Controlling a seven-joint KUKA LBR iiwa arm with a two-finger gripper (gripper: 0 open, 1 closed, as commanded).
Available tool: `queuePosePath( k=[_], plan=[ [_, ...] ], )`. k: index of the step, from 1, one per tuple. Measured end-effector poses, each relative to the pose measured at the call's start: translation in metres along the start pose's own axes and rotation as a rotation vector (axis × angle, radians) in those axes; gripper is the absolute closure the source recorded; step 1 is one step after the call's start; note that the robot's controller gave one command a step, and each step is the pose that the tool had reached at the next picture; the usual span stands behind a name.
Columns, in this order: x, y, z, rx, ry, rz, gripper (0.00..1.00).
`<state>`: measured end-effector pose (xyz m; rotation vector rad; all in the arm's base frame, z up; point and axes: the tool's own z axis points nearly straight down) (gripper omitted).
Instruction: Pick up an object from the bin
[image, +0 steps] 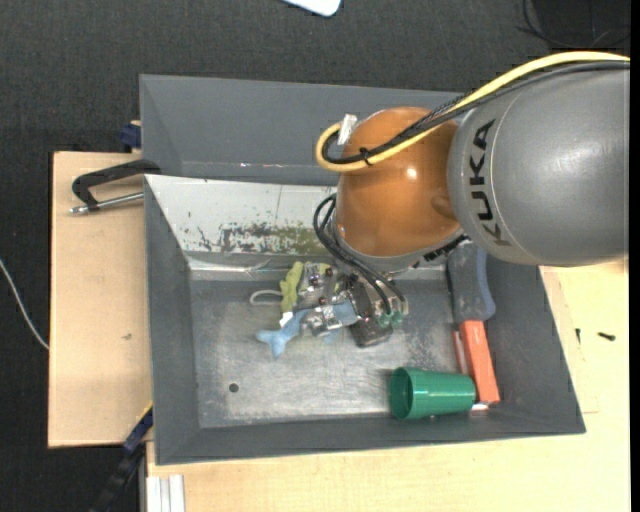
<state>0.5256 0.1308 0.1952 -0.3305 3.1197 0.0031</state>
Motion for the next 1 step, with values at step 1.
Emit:
queuePosePath(
  k=[1],
  plan=[
    [-0.0056,0.0122,-0.0368,0.001,0.005,-0.026,1.0]
  ],
)
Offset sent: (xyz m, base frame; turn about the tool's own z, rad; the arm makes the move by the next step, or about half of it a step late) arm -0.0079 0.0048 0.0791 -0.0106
